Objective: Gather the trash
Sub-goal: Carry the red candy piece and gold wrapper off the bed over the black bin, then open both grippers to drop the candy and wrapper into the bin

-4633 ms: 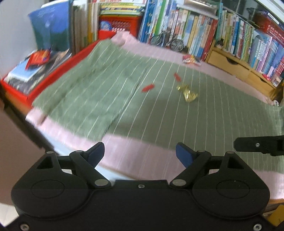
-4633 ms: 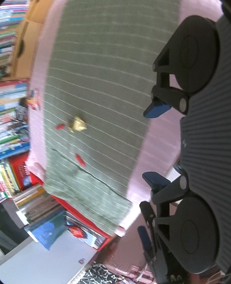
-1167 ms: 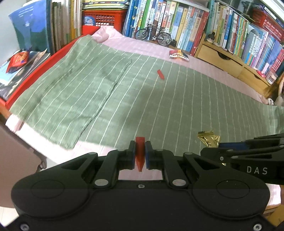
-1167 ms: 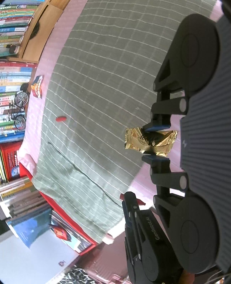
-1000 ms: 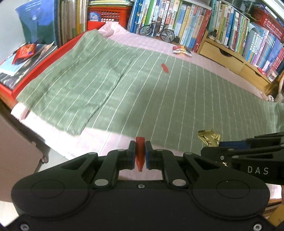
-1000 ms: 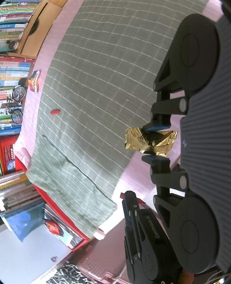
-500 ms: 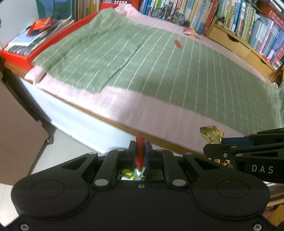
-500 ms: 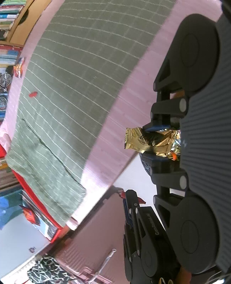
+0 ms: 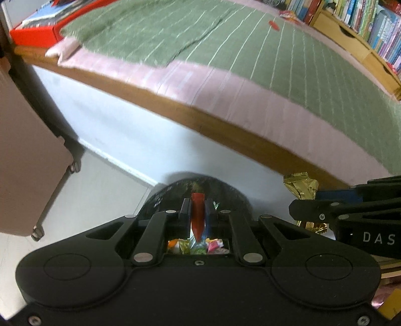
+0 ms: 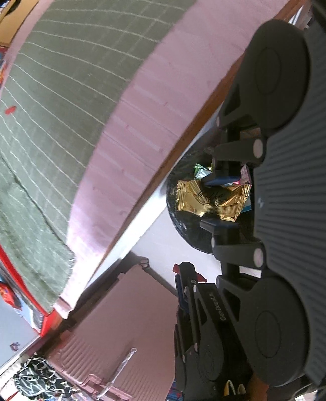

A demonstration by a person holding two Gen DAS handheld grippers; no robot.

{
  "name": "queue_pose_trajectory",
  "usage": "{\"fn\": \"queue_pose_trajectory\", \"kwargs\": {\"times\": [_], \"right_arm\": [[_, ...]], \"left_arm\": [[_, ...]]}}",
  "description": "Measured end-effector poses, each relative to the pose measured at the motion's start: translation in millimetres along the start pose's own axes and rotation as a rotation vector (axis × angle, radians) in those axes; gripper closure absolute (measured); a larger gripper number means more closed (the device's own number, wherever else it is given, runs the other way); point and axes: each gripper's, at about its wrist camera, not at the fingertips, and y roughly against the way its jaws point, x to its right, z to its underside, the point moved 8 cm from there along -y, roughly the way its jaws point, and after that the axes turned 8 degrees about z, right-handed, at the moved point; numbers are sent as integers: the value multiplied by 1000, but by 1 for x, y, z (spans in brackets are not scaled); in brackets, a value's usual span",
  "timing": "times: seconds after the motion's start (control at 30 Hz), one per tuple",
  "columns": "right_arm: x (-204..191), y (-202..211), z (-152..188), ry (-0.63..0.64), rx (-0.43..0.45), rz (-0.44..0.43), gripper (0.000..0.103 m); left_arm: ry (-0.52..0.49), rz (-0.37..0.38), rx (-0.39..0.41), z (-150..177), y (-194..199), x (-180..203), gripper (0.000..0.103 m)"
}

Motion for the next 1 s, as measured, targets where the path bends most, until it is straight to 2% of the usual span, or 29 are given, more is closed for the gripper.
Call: {"fn": "queue_pose_trajectory", "kwargs": {"times": [0.37, 0.47, 0.53, 0.57, 0.63, 0.67, 0.7, 1.0], "right_arm": [[-12, -29, 8, 43, -49, -9, 70], [-12, -36, 11, 47, -64, -6, 67], [-12, -38, 11, 49, -68, -7, 63], [-12, -39, 12, 46, -66, -6, 53], [-12, -40, 12, 42, -64, -10, 47], [-12, -39, 12, 37, -64, -14, 44], [-11, -39, 13, 35, -63, -14, 42], [-5, -29, 8, 15, -40, -9, 37]], "left_arm": [[44, -18, -42, 19, -23, -19, 93], [52, -19, -52, 23, -29, -20, 92], [51, -22, -55, 25, -31, -20, 89], [50, -22, -53, 25, -31, -20, 87], [50, -31, -51, 25, -32, -19, 79], [52, -36, -51, 25, -33, -19, 70], [55, -39, -48, 25, -33, -19, 64], [48, -57, -24, 17, -23, -16, 54]]}}
